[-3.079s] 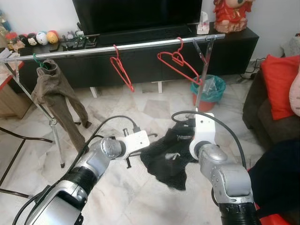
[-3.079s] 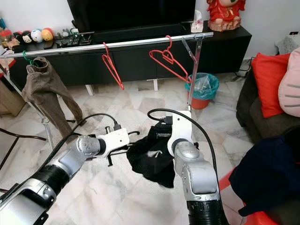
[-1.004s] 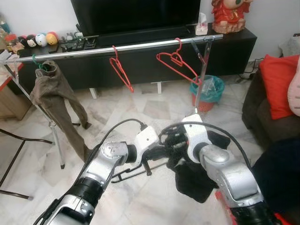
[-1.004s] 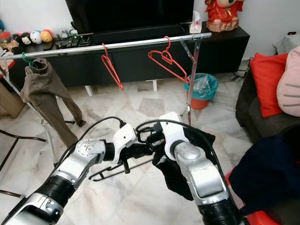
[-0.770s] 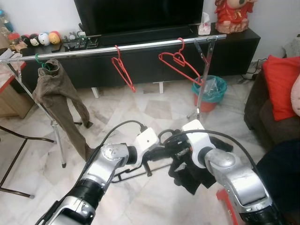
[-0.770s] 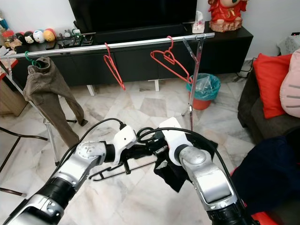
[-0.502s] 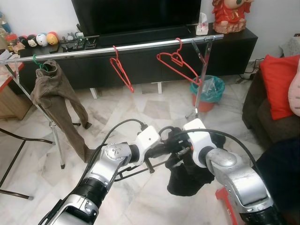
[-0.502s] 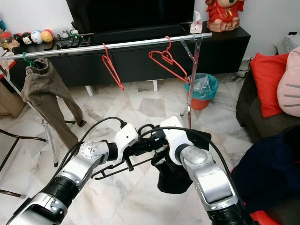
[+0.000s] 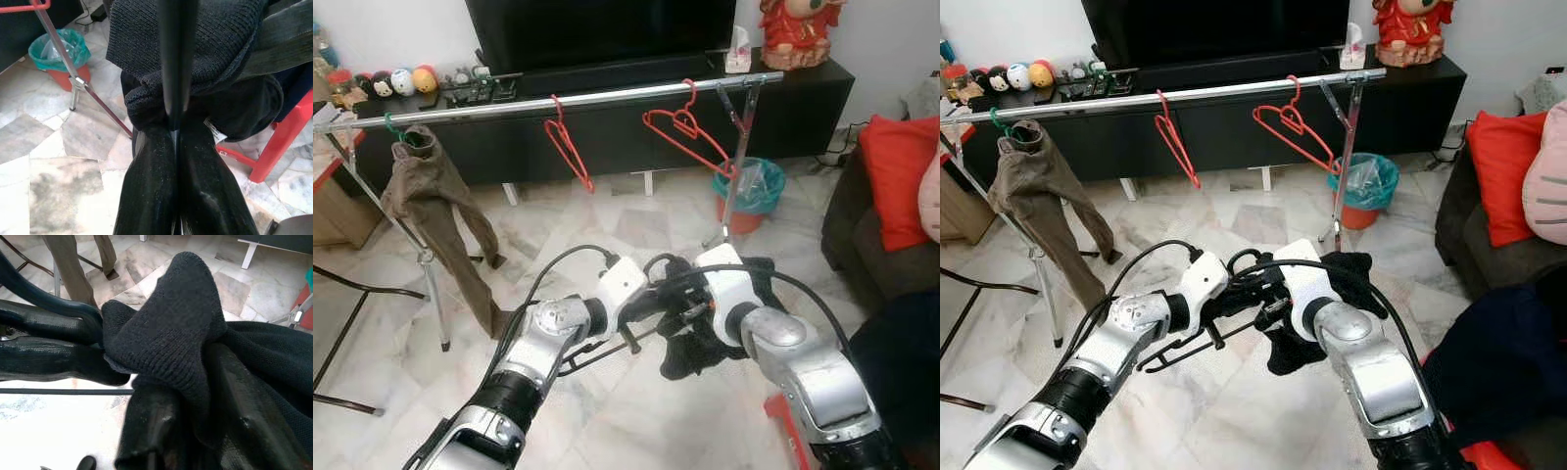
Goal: Hang hanger
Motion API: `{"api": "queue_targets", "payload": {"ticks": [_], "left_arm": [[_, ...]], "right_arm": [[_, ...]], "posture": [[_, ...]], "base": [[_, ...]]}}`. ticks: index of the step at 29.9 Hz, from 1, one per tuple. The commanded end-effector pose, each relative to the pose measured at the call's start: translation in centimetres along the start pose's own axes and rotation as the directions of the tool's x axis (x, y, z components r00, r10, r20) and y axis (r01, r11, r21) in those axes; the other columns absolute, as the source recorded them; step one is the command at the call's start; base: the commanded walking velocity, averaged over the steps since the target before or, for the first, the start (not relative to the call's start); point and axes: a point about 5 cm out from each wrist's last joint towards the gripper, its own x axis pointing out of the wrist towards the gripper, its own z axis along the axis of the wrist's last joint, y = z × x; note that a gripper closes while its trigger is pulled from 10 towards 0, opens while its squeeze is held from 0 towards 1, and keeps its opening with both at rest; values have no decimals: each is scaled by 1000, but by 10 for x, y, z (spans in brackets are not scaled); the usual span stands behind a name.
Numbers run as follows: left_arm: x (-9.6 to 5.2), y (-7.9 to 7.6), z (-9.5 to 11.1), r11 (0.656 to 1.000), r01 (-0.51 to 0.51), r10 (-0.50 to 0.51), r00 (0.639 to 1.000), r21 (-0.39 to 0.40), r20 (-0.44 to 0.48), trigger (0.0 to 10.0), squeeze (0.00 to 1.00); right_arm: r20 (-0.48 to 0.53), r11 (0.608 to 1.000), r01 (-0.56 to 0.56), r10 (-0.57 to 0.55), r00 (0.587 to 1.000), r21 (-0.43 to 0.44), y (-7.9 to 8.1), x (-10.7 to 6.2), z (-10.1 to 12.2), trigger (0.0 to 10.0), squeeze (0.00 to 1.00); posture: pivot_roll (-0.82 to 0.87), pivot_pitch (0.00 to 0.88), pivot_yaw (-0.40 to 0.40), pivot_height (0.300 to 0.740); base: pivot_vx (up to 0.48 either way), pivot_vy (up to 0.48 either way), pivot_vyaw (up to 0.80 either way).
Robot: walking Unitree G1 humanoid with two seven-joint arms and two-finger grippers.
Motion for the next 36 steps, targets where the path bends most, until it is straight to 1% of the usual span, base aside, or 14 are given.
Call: {"api": "queue_targets", "payload": {"ticks": [1, 15, 20, 25, 36], "left_arm": [[0, 10, 21, 999, -45, 42, 994, 24, 104, 10000, 0], [0, 10, 22, 999, -53, 52, 991, 5, 120, 10000, 0], [0, 11, 20, 998, -59, 59, 991, -2, 123, 10000, 0], [0, 11, 20, 998, -66, 67, 990, -11, 127, 10000, 0], [-1, 15, 20, 994, -102, 105, 985, -31, 138, 10000, 0]], "right_arm": [[6, 999, -35, 35, 999, 1, 8, 2, 3, 10000, 1000], [14, 1000, -19, 19, 1000, -1, 8, 3, 5, 10000, 1000], [-11, 1000, -3, 3, 1000, -27, 5, 2, 2, 10000, 1000], [-52, 997, 31, -35, 998, -72, -2, 2, -5, 10000, 1000], [-64, 996, 24, -29, 998, -91, -4, 0, -7, 10000, 1000]], "posture": [[-50, 27, 102, 740], [-50, 33, 99, 740], [-53, 34, 99, 740], [-56, 35, 99, 740], [-58, 37, 97, 740]], "base": [[0, 0, 0], [0, 0, 0], [0, 0, 0], [0, 0, 0], [0, 0, 0]]}}
